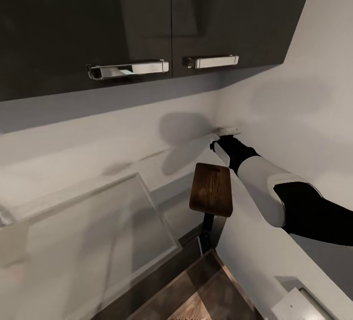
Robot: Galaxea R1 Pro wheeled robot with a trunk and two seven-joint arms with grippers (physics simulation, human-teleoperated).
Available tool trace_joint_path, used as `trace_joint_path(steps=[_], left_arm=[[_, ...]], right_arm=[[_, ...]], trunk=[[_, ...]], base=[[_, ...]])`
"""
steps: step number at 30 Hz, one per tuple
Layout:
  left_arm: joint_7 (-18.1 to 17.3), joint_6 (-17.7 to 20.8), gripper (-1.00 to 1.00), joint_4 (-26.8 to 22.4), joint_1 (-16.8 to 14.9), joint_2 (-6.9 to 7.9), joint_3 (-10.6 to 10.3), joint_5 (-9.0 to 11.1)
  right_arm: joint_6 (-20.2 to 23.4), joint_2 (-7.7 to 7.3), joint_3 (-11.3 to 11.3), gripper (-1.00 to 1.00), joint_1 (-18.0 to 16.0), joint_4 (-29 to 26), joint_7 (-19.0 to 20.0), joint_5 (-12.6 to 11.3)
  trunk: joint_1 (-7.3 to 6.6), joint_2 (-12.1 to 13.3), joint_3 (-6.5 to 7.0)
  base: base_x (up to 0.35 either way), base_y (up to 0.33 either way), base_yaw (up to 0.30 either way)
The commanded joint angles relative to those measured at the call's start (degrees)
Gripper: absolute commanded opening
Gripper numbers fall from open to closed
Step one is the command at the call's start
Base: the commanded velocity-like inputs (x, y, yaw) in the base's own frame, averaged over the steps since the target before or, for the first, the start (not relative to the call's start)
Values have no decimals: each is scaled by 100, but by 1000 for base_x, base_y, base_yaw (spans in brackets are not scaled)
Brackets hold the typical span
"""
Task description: In the kitchen, take the Vidalia onion out of the sink, dice it on the chopping board with the paring knife, put the diced onion into the bowl on the countertop, then place both the paring knife and the chopping board into the sink.
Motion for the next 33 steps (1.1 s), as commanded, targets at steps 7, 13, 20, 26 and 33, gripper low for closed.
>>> trace_joint_path(steps=[7,13,20,26,33], left_arm=[[45,-11,100,-4,1,5,-36,37],[45,-11,100,51,1,5,-36,37],[45,-11,100,64,1,5,-36,37],[45,-11,100,65,1,5,-36,37],[45,-12,100,105,1,5,-36,37]], right_arm=[[51,-10,45,100,-3,-7,-21,-4],[51,-12,43,100,-3,-14,-23,-4],[51,-32,43,100,-3,-16,-24,0],[45,-108,43,100,-4,-16,-24,-5],[43,-134,43,100,-3,-22,-24,-12]], trunk=[[3,-12,-75],[3,-12,-131],[3,-12,-195],[3,-12,-251],[3,-12,-315]], base=[[0,0,0],[0,0,0],[0,0,0],[0,0,0],[0,0,0]])
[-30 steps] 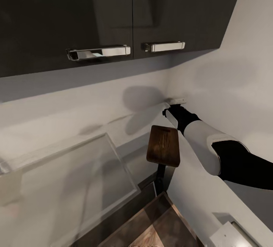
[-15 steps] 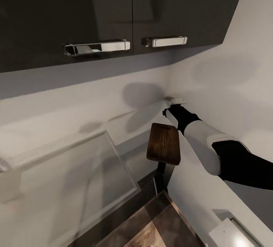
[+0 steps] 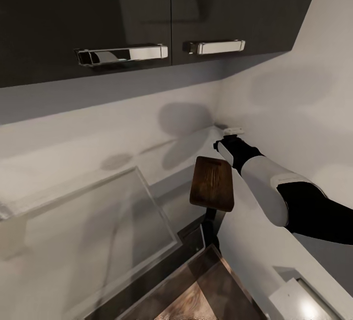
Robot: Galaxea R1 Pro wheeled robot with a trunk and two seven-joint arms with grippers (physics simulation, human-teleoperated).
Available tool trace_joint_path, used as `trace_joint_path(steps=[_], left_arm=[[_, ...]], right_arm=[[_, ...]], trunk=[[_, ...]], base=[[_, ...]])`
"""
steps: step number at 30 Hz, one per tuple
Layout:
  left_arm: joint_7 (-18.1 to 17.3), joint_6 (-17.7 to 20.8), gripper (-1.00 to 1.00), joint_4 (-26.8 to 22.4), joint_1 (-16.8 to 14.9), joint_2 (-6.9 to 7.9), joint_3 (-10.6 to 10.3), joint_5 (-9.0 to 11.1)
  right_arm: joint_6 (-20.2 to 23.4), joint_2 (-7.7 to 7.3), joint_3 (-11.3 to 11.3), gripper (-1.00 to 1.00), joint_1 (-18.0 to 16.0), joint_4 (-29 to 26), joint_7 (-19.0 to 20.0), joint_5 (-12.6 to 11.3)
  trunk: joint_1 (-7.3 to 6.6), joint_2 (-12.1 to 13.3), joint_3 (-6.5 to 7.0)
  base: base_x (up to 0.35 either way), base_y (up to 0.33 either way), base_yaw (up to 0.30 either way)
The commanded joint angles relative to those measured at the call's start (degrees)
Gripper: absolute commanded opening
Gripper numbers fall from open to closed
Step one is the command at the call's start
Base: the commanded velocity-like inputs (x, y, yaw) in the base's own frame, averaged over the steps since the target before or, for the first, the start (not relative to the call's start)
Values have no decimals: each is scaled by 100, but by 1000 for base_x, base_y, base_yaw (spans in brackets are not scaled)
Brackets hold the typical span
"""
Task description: In the kitchen, take the Vidalia onion out of the sink, dice it on the chopping board with the paring knife, put the diced onion into the bowl on the countertop, then place both the paring knife and the chopping board into the sink.
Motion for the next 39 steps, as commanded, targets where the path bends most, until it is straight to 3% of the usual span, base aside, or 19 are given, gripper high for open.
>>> trace_joint_path(steps=[1,39], left_arm=[[46,-12,100,6,1,5,-38,37],[39,-17,100,119,1,5,-38,37]], right_arm=[[50,-1,45,100,-4,-8,-15,-5],[49,-35,37,100,-4,-65,-16,-14]], trunk=[[3,-11,-19],[3,-11,-370]], base=[[0,0,0],[0,0,0]])
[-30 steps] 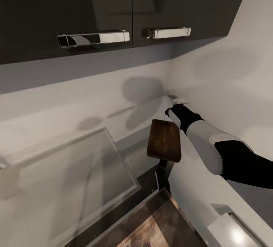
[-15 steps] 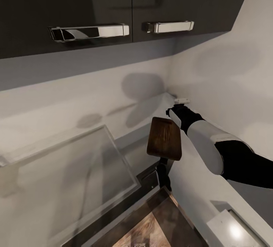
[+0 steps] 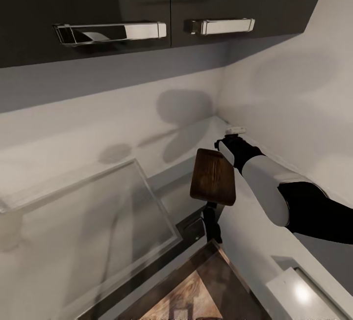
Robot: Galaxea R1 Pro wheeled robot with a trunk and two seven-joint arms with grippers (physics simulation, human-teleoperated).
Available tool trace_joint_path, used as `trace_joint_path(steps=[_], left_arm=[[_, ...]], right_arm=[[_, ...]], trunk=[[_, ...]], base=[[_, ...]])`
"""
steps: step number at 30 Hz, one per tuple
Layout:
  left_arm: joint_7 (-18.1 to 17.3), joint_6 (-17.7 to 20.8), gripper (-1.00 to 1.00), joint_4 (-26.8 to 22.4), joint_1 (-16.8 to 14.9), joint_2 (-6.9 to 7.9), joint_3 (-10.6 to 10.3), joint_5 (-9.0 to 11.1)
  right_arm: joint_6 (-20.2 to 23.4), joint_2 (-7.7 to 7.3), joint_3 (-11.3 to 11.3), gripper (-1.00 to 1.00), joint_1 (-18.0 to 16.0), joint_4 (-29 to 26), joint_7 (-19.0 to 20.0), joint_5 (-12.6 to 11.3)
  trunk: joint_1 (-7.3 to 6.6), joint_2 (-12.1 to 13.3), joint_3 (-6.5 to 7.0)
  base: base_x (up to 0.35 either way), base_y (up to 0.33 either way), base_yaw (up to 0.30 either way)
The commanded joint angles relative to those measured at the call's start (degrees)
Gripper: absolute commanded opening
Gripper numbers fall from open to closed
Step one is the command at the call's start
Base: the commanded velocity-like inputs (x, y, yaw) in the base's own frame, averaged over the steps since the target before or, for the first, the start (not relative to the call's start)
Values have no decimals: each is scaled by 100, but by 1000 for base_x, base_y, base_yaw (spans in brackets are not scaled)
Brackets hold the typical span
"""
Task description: In the kitchen, take the Vidalia onion out of the sink, dice it on the chopping board with the paring knife, put the diced onion into the bowl on the countertop, then place both the paring knife and the chopping board into the sink.
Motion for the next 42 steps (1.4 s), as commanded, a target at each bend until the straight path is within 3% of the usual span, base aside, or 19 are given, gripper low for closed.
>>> trace_joint_path(steps=[1,7,12,22,42], left_arm=[[47,-10,100,-8,2,5,-40,37],[46,-10,100,-8,2,-2,-40,37],[52,-10,100,-23,1,-3,-41,31],[55,-1,100,-43,-2,-4,-48,31],[55,-1,100,-27,-4,-4,-54,32]], right_arm=[[50,-1,42,100,-3,-9,-16,-6],[50,-7,29,100,-3,-23,-13,-8],[48,-96,19,100,-4,-97,-8,-33],[57,-335,17,100,-3,-398,-7,-545],[58,-354,25,100,-5,-410,-7,-592]], trunk=[[3,-11,-19],[3,-11,-74],[3,-11,-120],[3,-11,-213],[3,-11,-398]], base=[[0,0,0],[0,0,0],[0,0,0],[0,0,0],[0,0,0]])
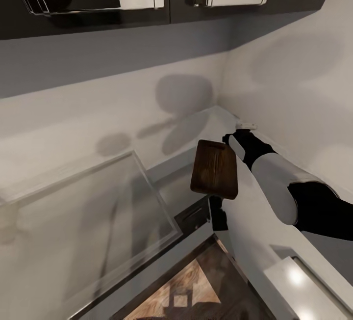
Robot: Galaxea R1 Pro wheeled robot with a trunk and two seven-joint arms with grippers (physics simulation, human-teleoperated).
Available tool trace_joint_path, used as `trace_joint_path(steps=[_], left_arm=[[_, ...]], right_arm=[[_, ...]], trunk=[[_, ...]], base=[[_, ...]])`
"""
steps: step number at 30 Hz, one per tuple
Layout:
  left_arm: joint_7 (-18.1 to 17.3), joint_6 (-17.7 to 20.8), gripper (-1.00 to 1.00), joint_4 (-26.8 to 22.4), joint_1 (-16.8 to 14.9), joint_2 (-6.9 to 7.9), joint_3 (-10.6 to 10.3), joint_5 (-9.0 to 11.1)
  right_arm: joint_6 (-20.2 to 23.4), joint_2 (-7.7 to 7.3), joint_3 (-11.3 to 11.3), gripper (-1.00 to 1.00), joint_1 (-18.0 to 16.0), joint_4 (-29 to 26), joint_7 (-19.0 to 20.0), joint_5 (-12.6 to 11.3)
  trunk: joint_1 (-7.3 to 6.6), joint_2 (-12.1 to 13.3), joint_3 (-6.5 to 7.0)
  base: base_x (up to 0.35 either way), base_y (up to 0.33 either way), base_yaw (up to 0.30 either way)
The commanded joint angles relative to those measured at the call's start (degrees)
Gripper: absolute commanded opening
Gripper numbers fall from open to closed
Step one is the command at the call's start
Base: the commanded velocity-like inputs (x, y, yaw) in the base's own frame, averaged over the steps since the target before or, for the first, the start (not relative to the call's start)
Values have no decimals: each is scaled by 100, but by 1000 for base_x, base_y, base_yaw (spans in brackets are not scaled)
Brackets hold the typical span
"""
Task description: In the kitchen, take the Vidalia onion out of the sink, dice it on the chopping board with the paring knife, put the diced onion into the bowl on the countertop, then place both the paring knife and the chopping board into the sink.
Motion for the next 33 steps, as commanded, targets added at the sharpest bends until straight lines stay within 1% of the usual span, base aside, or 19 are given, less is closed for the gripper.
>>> trace_joint_path(steps=[1,33], left_arm=[[47,-10,100,-7,1,5,-37,38],[47,-10,100,-5,0,5,-43,36]], right_arm=[[28,1,44,100,-3,-7,-37,-61],[35,-2,51,100,-4,-7,-37,-62]], trunk=[[3,-10,-18],[3,-10,-314]], base=[[0,0,0],[0,0,0]])
